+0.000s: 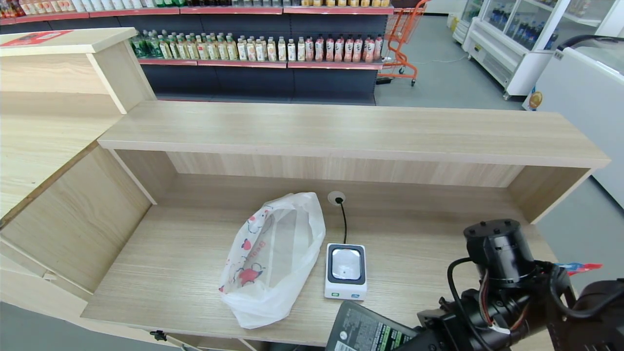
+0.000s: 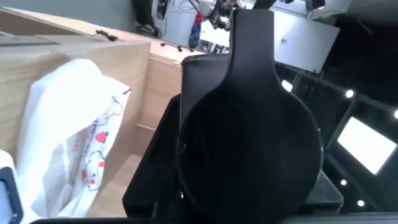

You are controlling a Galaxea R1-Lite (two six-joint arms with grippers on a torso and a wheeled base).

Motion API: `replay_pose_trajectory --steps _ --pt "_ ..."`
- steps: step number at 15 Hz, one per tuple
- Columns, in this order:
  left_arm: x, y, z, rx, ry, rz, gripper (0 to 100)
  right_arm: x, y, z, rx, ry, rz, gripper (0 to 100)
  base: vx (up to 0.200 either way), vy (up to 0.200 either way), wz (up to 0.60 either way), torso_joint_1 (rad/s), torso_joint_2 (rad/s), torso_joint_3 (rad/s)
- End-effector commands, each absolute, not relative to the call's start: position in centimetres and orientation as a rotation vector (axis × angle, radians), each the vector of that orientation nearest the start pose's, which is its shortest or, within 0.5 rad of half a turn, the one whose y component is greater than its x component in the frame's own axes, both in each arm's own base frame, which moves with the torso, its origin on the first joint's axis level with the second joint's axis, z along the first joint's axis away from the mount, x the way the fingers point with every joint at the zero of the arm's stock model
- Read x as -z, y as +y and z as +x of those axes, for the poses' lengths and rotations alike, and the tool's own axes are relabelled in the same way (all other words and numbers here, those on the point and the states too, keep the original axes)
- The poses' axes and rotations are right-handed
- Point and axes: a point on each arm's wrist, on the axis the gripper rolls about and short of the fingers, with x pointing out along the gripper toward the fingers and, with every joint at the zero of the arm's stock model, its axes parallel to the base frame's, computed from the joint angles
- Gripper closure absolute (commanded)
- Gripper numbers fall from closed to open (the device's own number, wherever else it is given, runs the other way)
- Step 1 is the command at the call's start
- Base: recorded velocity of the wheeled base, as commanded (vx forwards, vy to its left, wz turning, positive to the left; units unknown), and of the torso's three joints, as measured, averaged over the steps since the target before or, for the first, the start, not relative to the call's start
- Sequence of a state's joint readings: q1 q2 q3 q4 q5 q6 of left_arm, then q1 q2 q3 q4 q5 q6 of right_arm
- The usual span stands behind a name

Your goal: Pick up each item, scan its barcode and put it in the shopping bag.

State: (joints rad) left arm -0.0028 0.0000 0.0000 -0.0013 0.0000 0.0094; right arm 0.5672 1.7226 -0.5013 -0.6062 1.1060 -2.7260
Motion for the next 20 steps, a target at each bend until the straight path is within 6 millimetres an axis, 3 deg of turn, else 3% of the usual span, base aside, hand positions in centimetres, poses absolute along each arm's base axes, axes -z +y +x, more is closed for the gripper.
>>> replay_pose_trajectory --steps 1,7,20 --pt "-7.6 0.0 -2.3 0.002 0.000 0.009 0 -11.0 16.4 21.6 1.504 2.338 2.212 100 0.000 0.000 0.00 0.000 0.00 0.000" --pt "-7.6 0.0 -2.3 0.003 0.000 0.009 0 -10.5 18.0 22.5 1.493 2.372 2.163 100 0.000 0.000 0.00 0.000 0.00 0.000" --pt "-7.6 0.0 -2.3 0.003 0.000 0.009 0 -10.6 18.6 22.9 1.492 2.384 2.151 100 0.000 0.000 0.00 0.000 0.00 0.000"
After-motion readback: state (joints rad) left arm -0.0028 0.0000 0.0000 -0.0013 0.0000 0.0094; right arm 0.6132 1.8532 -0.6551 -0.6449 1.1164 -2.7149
